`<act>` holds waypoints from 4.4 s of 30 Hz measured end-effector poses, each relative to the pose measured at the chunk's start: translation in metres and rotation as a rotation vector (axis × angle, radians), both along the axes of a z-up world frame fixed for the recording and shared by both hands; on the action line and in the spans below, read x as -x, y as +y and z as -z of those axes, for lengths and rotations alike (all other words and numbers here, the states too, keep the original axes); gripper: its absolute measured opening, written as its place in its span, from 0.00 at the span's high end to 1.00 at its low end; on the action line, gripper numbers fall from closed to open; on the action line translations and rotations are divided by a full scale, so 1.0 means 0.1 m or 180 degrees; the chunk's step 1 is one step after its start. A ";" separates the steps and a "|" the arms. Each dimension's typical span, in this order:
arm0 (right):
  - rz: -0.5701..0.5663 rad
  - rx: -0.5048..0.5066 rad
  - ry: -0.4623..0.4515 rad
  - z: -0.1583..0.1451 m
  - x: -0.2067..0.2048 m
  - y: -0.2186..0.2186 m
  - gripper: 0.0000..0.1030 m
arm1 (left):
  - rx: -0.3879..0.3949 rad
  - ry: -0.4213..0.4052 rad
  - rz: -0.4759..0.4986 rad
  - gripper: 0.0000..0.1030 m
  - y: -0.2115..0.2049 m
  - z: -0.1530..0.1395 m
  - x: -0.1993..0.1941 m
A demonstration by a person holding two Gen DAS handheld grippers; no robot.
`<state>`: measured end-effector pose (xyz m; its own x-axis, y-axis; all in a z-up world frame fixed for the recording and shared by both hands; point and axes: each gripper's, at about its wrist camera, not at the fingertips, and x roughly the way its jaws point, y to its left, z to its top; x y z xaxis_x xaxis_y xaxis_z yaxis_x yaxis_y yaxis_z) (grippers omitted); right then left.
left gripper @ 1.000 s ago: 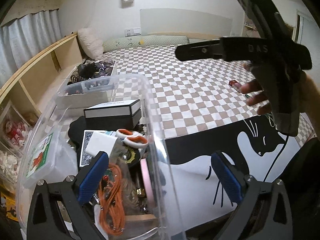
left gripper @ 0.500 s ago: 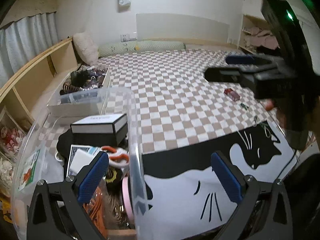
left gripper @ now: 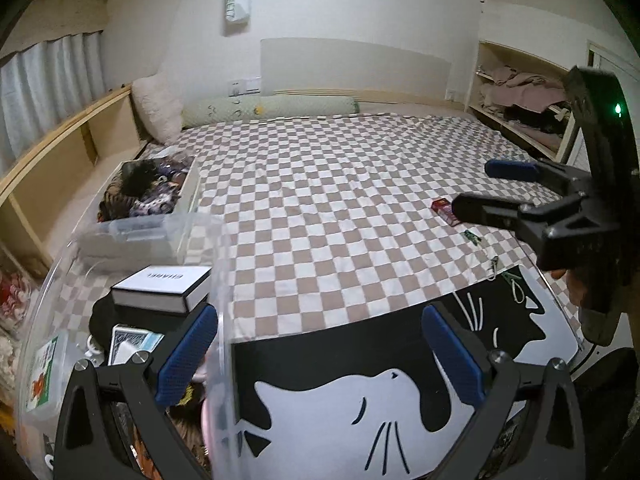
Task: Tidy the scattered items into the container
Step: 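Withdraw both open tools from the container back over the bed, then move both open tools toward the green clips with white cords, then grasp a green clip with the right tool while the left tool grasps another green clip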
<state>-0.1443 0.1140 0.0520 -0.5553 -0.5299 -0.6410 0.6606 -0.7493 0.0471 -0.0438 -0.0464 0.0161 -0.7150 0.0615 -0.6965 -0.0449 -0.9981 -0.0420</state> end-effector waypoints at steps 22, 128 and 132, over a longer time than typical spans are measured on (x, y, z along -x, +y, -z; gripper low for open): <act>0.0754 -0.0042 0.0001 0.14 0.17 1.15 0.00 | -0.0405 0.0230 0.0359 0.00 0.73 -0.08 0.61; 0.1731 -0.0670 -0.1798 2.38 0.98 3.13 0.87 | -0.0256 -0.1117 0.1275 0.04 3.57 2.18 2.84; 0.1695 -0.0614 -0.1756 2.32 0.92 3.13 0.88 | -0.0386 -0.1241 0.1386 0.13 3.73 2.24 2.81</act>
<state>-0.2362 0.4275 -0.1802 -0.2780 -0.1337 -0.9512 0.1297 -0.9864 0.1007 -0.3252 0.3265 -0.2075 -0.2993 0.3871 -0.8721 -0.4072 -0.8784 -0.2501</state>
